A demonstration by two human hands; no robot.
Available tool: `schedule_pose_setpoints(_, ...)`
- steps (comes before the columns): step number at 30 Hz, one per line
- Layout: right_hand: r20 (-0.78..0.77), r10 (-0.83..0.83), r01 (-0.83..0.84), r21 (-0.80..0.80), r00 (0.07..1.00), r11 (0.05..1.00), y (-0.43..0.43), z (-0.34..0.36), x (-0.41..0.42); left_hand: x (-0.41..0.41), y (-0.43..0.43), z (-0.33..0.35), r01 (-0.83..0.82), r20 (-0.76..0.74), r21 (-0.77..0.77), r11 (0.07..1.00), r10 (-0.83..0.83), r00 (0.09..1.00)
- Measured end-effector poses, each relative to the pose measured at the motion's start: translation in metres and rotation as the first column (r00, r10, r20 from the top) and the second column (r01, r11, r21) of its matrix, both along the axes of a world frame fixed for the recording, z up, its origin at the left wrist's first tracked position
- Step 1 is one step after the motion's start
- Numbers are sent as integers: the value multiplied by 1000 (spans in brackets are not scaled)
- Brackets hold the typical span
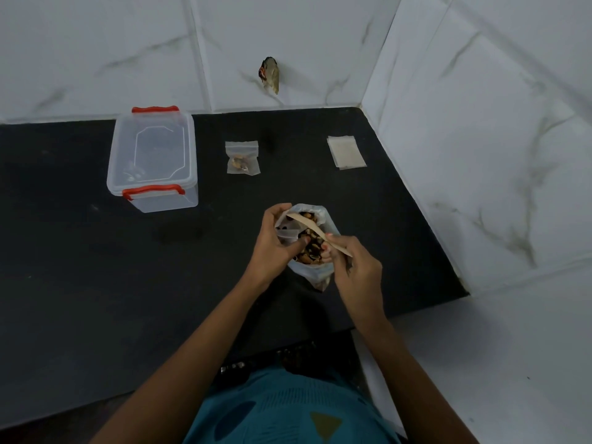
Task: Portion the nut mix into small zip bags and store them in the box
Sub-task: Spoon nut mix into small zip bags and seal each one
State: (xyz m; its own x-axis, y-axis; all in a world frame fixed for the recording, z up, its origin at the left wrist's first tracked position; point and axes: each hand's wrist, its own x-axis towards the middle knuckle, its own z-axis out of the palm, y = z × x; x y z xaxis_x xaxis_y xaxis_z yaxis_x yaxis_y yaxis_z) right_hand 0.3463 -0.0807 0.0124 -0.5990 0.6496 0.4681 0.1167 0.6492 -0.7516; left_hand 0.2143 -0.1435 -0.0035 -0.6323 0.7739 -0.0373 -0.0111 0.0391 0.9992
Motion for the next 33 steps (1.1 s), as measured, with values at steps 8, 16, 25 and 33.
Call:
schedule_pose_setpoints(8,111,0,-48,429,994,902,-2,0,-3,-2,3,3,12,-22,-16,1000,-12,1000)
schedule_pose_setpoints(16,121,-53,-20,532,991,847,-2,-7,-4,-5,3,6,6,-7,-23,1000,-6,1000)
schedule_pose_setpoints(25,-16,-2,4,108,1000,994,2,0,-6,-14,2,1,-16,-7,-32,999,16,1000)
schedule_pose_setpoints(33,18,-7,9,-106,1000,994,6,8,-13,-21,1,-2,2,-10,-18,1000,-3,1000)
